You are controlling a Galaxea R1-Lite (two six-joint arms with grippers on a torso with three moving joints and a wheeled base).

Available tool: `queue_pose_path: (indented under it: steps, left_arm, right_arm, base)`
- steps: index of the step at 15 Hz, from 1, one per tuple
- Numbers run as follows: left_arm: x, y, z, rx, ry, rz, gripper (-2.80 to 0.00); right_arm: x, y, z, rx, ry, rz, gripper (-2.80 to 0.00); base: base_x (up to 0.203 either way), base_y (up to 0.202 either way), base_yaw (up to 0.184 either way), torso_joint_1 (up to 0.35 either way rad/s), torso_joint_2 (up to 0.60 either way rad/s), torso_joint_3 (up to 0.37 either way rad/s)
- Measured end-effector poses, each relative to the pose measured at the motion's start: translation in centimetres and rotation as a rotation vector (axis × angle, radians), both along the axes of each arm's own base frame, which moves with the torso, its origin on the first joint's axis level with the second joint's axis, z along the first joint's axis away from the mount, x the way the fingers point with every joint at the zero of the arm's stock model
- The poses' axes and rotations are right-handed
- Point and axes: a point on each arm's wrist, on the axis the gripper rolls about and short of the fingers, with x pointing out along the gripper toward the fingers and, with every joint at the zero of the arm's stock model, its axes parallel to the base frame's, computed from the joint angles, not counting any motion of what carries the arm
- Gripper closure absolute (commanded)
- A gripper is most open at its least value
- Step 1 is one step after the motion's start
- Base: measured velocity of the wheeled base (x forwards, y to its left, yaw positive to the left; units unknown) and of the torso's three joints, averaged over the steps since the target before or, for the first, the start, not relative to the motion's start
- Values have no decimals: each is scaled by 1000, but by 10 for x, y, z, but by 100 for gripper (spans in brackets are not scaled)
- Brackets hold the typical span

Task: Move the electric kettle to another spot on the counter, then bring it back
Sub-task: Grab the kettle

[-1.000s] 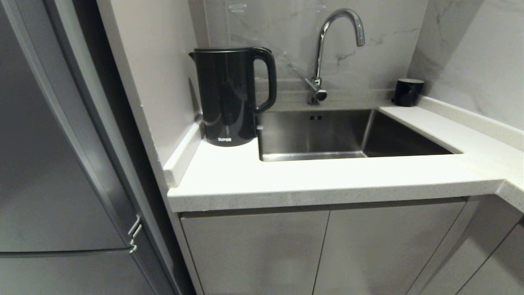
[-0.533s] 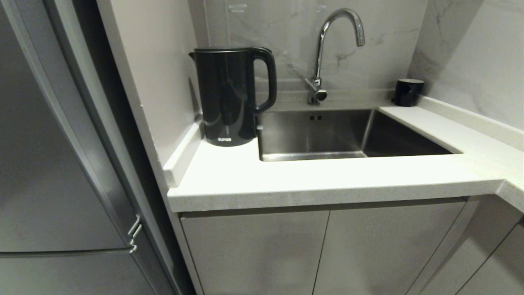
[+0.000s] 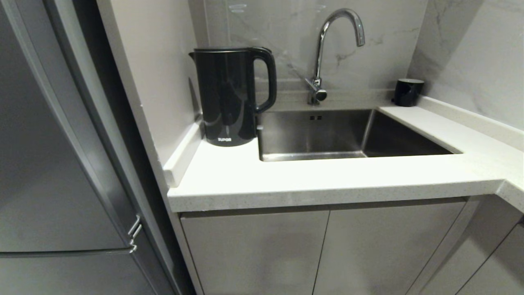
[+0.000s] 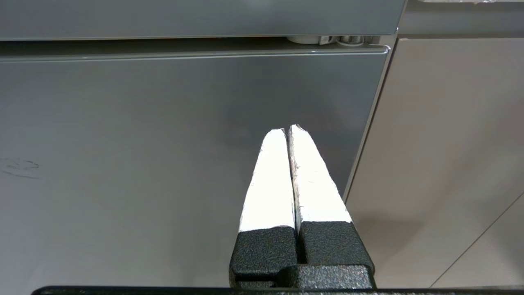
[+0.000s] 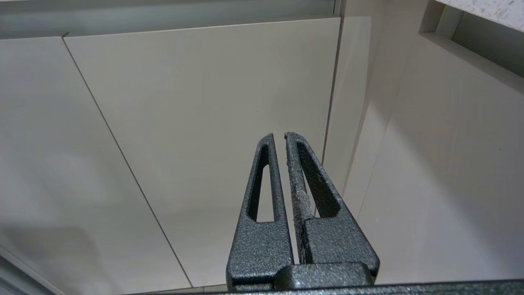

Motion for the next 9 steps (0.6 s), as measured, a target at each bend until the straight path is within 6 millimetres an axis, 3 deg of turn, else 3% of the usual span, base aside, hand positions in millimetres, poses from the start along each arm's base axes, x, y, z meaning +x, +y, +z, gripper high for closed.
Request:
queue_pose_path:
  steps: [9]
  left_arm:
    - [0,0,0,0,0,0,0]
  right_arm:
    - [0,0,0,0,0,0,0]
  base:
    - [0,0,0,0,0,0]
